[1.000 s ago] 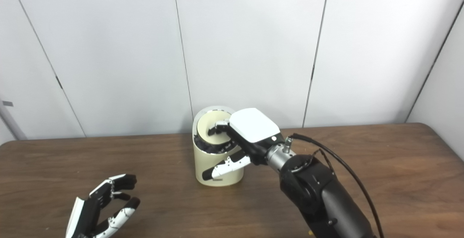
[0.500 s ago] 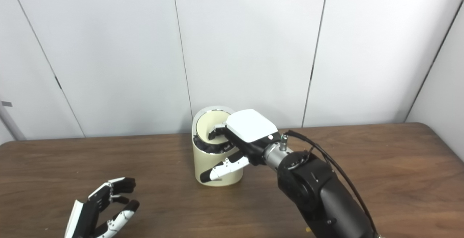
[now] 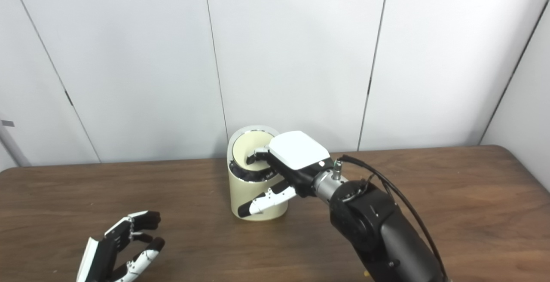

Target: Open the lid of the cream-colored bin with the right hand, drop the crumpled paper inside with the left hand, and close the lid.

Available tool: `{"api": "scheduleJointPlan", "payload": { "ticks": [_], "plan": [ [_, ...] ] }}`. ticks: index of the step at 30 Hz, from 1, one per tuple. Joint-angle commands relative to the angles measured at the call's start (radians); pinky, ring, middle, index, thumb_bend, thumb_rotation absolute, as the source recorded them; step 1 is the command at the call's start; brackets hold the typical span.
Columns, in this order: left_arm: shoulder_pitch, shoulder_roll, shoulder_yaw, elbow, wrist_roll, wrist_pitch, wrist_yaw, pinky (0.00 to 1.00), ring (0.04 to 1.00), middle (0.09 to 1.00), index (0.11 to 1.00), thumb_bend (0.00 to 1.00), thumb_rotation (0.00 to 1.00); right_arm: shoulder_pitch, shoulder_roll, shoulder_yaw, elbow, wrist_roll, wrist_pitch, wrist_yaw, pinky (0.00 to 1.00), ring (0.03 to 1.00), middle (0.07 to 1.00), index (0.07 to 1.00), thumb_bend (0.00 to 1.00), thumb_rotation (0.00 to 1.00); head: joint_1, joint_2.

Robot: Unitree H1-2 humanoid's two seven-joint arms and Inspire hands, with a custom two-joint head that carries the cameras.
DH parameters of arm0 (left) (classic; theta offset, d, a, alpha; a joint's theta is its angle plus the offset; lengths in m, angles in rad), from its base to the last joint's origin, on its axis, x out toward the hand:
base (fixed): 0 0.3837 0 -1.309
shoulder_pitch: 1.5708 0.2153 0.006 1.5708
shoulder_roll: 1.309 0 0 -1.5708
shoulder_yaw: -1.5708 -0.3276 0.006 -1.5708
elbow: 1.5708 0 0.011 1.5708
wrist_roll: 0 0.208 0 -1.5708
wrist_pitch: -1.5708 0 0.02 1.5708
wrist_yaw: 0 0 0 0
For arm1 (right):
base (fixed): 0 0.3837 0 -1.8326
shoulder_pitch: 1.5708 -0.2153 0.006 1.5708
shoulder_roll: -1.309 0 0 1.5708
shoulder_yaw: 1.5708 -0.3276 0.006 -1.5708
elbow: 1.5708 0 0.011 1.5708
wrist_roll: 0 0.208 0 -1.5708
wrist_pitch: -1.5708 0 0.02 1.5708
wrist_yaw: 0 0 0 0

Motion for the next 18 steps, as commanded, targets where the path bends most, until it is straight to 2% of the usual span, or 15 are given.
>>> {"api": "scheduleJointPlan", "payload": {
  "ticks": [1,8,18],
  "plan": [
    [-0.017,0.006,0.002,-0.021,0.005,-0.019,0.01,0.58,0.688,0.699,0.694,0.71,0.52,0.008,-0.005,-0.013,-0.007,0.018,0.014,0.009,0.77,0.793,0.78,0.777,1.0,0.92,0.0,-0.002],
    [-0.02,0.009,0.003,-0.008,0.008,-0.03,0.013,0.59,0.69,0.701,0.694,0.7,0.51,0.029,0.003,-0.074,-0.052,0.068,0.01,-0.062,0.74,0.769,0.765,0.766,0.96,0.83,-0.004,-0.005],
    [-0.027,0.007,0.001,0.01,0.011,-0.039,0.018,0.59,0.691,0.701,0.693,0.7,0.51,0.02,-0.004,-0.095,-0.067,0.064,0.007,-0.064,0.74,0.775,0.762,0.755,0.95,0.83,-0.004,-0.015]
  ]
}}
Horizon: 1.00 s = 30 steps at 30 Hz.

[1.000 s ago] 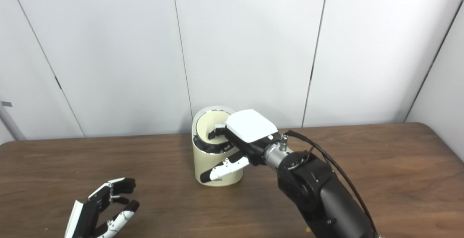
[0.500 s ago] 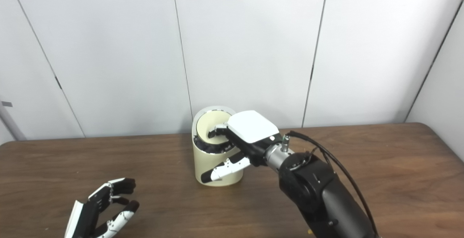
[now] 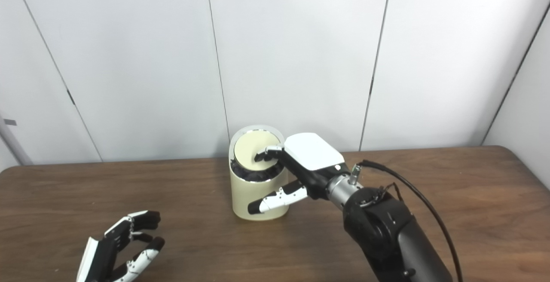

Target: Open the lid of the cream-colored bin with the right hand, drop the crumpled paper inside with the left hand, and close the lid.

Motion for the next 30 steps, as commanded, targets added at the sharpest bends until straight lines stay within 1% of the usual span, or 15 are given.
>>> {"api": "scheduleJointPlan", "payload": {
  "ticks": [1,7,15,23,30],
  "plan": [
    [-0.024,0.005,0.001,0.006,0.008,-0.039,0.017,0.59,0.692,0.702,0.694,0.7,0.51,-0.039,-0.009,-0.017,-0.034,-0.007,0.007,-0.015,0.74,0.775,0.762,0.755,0.95,0.83,0.0,0.0],
    [-0.025,0.004,0.001,0.007,0.005,-0.043,0.018,0.59,0.694,0.703,0.695,0.7,0.51,-0.044,-0.008,-0.014,-0.031,-0.012,0.001,-0.017,0.75,0.77,0.756,0.749,0.96,0.85,-0.001,-0.001],
    [-0.025,0.003,0.001,0.008,-0.005,-0.045,0.017,0.59,0.697,0.706,0.697,0.7,0.5,-0.037,-0.003,-0.017,-0.033,-0.011,-0.001,-0.031,0.73,0.766,0.752,0.747,0.97,0.83,-0.001,0.0],
    [-0.025,0.006,0.0,0.009,0.001,-0.045,0.018,0.59,0.693,0.704,0.697,0.71,0.5,-0.023,-0.005,-0.02,-0.054,-0.03,0.016,-0.026,0.74,0.772,0.768,0.766,0.97,0.83,-0.001,-0.002],
    [-0.024,0.006,0.001,0.006,-0.003,-0.043,0.017,0.58,0.69,0.701,0.694,0.71,0.5,0.01,-0.001,-0.05,-0.087,-0.019,0.028,-0.05,0.74,0.771,0.774,0.77,0.97,0.84,0.0,-0.001]
  ]
}}
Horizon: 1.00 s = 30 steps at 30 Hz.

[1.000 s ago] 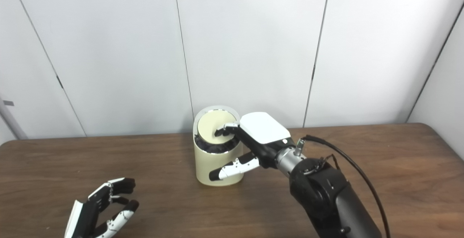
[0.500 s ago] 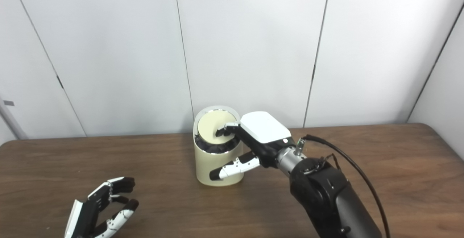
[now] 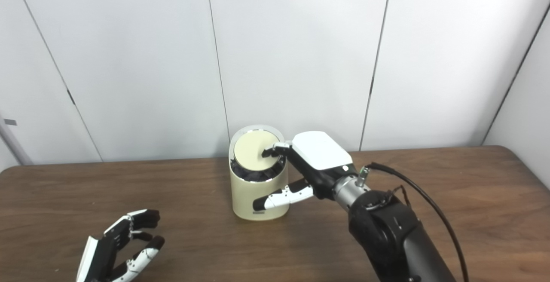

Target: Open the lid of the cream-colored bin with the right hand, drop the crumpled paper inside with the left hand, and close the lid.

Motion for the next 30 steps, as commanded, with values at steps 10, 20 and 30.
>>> {"api": "scheduleJointPlan", "payload": {
  "ticks": [10,20,30],
  "plan": [
    [-0.015,0.007,0.001,-0.002,-0.011,-0.042,0.008,0.59,0.695,0.707,0.698,0.7,0.48,0.084,0.02,-0.105,-0.114,0.067,0.01,-0.116,0.74,0.802,0.798,0.795,0.96,0.82,0.003,0.002],
    [-0.008,0.01,0.004,-0.014,-0.018,-0.03,0.002,0.6,0.703,0.712,0.7,0.7,0.48,0.276,0.042,-0.197,-0.078,0.202,-0.115,-0.349,0.81,0.83,0.843,0.835,0.89,0.83,0.007,0.006],
    [-0.004,0.014,0.009,-0.015,-0.02,-0.036,0.001,0.6,0.7,0.711,0.698,0.71,0.48,0.428,0.092,-0.229,-0.004,0.345,-0.229,-0.509,0.78,0.853,0.867,0.865,0.88,0.83,0.007,0.007]
  ]
}}
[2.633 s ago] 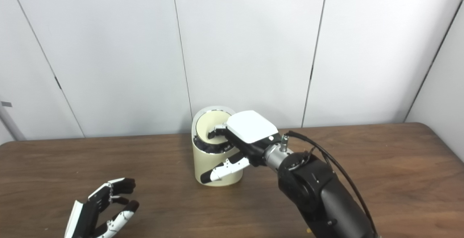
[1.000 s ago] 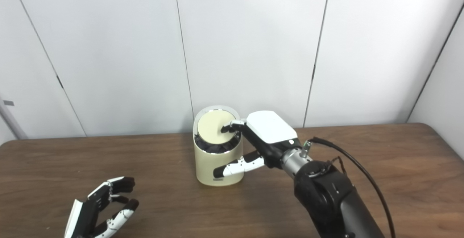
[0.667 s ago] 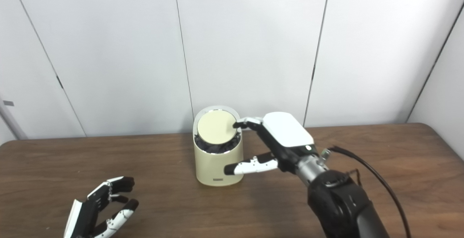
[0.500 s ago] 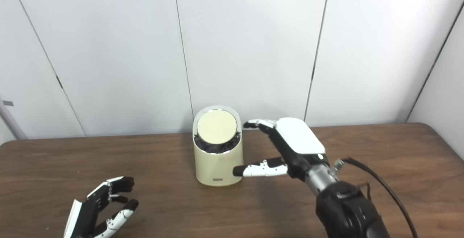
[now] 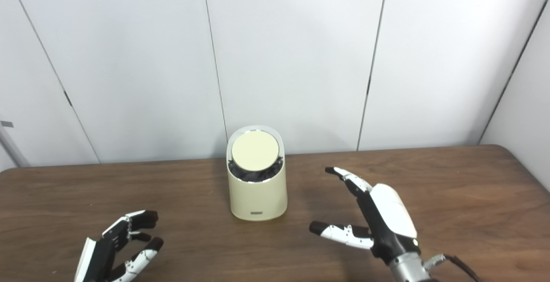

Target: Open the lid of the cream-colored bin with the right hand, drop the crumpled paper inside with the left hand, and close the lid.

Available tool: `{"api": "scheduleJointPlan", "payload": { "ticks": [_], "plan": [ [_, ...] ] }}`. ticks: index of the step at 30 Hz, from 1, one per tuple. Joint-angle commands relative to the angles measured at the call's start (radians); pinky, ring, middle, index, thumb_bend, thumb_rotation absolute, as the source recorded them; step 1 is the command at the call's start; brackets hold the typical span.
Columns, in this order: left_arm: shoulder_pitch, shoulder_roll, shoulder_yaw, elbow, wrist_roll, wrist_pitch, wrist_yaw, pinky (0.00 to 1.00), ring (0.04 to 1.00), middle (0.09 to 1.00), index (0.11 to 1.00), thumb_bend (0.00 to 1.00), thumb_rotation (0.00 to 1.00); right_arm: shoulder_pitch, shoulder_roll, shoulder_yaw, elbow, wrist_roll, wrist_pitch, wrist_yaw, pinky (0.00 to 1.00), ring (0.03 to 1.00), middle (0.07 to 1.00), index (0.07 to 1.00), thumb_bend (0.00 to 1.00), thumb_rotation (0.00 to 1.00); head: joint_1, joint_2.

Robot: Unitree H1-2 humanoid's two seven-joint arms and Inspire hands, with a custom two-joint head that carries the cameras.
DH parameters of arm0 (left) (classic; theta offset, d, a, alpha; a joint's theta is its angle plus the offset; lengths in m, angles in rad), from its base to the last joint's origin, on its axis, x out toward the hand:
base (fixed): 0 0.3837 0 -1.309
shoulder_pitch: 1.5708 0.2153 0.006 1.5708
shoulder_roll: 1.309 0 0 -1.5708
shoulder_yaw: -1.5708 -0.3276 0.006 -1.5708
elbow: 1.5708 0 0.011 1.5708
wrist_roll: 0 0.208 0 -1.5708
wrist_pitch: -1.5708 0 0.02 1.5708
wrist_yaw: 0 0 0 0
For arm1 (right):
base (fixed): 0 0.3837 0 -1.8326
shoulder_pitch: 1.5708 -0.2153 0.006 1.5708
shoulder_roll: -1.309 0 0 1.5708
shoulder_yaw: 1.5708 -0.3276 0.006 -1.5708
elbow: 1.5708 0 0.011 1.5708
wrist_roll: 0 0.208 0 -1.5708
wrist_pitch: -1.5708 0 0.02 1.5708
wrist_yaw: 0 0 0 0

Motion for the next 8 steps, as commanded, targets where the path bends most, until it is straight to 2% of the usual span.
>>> {"api": "scheduleJointPlan", "payload": {
  "ticks": [1,6,8],
  "plan": [
    [-0.009,0.012,0.005,-0.014,-0.005,-0.038,0.006,0.6,0.701,0.712,0.699,0.71,0.48,0.007,0.011,-0.012,0.004,0.028,-0.057,-0.058,0.77,0.851,0.865,0.863,0.89,0.83,0.001,0.002],
    [-0.01,0.02,0.008,-0.009,0.001,-0.048,0.008,0.58,0.694,0.71,0.696,0.7,0.47,0.053,0.041,-0.003,0.078,0.028,-0.136,-0.154,0.74,0.844,0.857,0.854,0.88,0.85,-0.004,0.0],
    [-0.011,0.023,0.009,-0.003,-0.001,-0.05,0.008,0.59,0.698,0.712,0.699,0.7,0.47,0.063,0.053,-0.005,0.129,0.043,-0.191,-0.204,0.77,0.84,0.851,0.851,0.86,0.84,-0.006,-0.002]
  ]
}}
